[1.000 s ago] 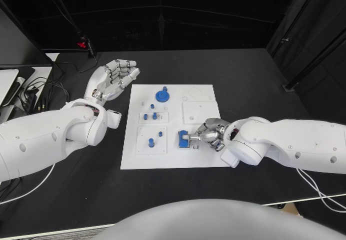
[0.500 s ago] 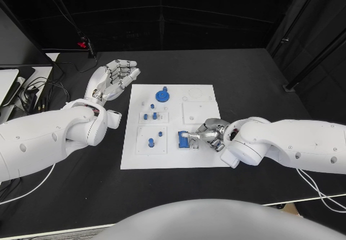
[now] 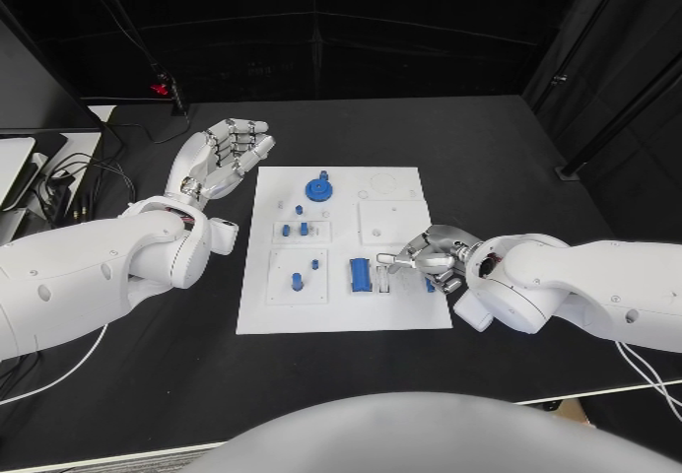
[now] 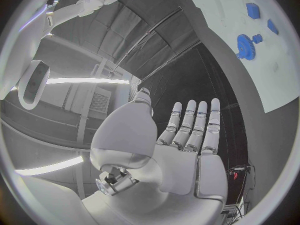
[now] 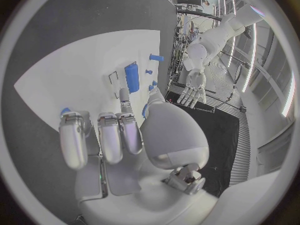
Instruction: Assemble the parts on the task board
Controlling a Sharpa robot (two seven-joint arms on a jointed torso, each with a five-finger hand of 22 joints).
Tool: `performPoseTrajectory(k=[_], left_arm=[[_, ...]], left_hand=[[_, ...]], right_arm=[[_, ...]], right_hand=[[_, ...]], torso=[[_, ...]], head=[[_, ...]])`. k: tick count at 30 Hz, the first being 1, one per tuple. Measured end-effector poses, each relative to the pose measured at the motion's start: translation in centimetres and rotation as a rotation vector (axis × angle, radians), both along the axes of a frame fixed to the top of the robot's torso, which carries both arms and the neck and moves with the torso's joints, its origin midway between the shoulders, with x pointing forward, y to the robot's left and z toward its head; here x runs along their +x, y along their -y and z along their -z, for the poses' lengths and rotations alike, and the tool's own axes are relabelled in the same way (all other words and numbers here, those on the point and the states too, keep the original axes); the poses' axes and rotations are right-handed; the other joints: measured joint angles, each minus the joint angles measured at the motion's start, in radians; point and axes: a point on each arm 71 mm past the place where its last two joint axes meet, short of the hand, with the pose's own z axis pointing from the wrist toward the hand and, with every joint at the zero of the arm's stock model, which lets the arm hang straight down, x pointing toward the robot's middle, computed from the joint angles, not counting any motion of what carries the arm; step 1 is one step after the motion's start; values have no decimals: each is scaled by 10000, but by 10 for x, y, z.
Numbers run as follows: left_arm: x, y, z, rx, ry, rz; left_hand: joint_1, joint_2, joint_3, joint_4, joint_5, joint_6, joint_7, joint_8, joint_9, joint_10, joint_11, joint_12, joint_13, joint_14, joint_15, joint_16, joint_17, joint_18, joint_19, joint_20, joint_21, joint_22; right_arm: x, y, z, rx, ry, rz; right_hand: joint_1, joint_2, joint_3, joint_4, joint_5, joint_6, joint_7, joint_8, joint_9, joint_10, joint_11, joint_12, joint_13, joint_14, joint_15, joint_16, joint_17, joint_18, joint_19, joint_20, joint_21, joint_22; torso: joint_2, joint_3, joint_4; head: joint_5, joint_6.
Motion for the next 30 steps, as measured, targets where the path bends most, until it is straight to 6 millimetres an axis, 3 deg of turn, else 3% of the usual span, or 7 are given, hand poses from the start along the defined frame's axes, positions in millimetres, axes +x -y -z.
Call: performPoseTrajectory(k=[6, 10, 13, 23, 26, 30], left_arm=[[0, 0, 1, 0, -28, 7], [0, 1, 2, -7, -40, 28], [-1, 1, 2, -8, -52, 29], [-1, -1, 2, -2, -58, 1], [-1, -1, 2, 0, -57, -3], [-1, -1, 3, -1, -61, 0]], left_hand=[[0, 0, 0, 0, 0, 0, 0, 0, -3, 0, 0, 0, 0, 0, 0, 0, 0, 0, 0, 0, 0, 0], [0, 0, 0, 0, 0, 0, 0, 0, -11, 0, 0, 0, 0, 0, 0, 40, -13, -1, 0, 0, 0, 0], [0, 0, 0, 0, 0, 0, 0, 0, -11, 0, 0, 0, 0, 0, 0, 40, -13, -1, 0, 0, 0, 1], [0, 0, 1, 0, 47, 0, 0, 0, -10, 0, 0, 40, 0, 0, 0, 40, -22, -1, 0, 0, 0, -9], [0, 0, 1, 0, 47, 0, 0, 0, -10, 0, 0, 40, 0, 0, 0, 40, -21, 0, 0, 0, 0, -9], [0, 0, 1, 0, 46, 0, 0, 0, -10, 0, 0, 40, 0, 0, 0, 40, -21, 0, 0, 0, 0, -9]], right_arm=[[-4, 13, -8, 55, 749, 113], [-7, 21, -12, -100, 1042, 108], [-8, 33, -13, -429, 1273, 172], [-11, 79, -15, -2561, 1646, 566], [-10, 82, -13, -3115, 1676, 465], [-9, 81, -10, -3754, 1664, 229]], right_hand=[[416, -46, -68, 13, -8, -150, -145, 797, 433, -29, -42, 0, 0, 0, 0, 0, 0, -1, -18, -18, 0, 0], [570, 6, -137, 82, -70, -483, -195, 1676, 969, -34, -148, 0, 0, 2, -74, 0, 0, 0, -15, -124, 0, 0], [621, -29, -221, 83, 69, -741, -229, 2145, 1290, -35, -149, 0, 0, -20, -96, 0, 0, 0, -15, -124, 0, 0], [299, -11, -381, 133, 432, -991, -235, 2646, 1640, 0, -182, 0, 0, -35, -110, 0, 6, -1, -16, -124, 0, 0], [258, -11, -386, 138, 823, -1020, -264, 2750, 1713, -1, -182, 0, 0, 1, -145, 0, 8, -1, -16, -124, 0, 0], [203, 44, -386, 138, 840, -1020, -264, 2750, 1715, 0, -182, 0, 0, 0, -145, 0, 7, 0, -16, -123, 0, 0]], torso=[[-1, -3, -10], [3, 0, 3], [5, -3, 5], [9, -24, -5], [10, -26, -21], [9, -14, -18]], head=[[-85, 0], [-150, 0], [-259, 0], [-661, 0], [-721, 0], [-784, 0]])
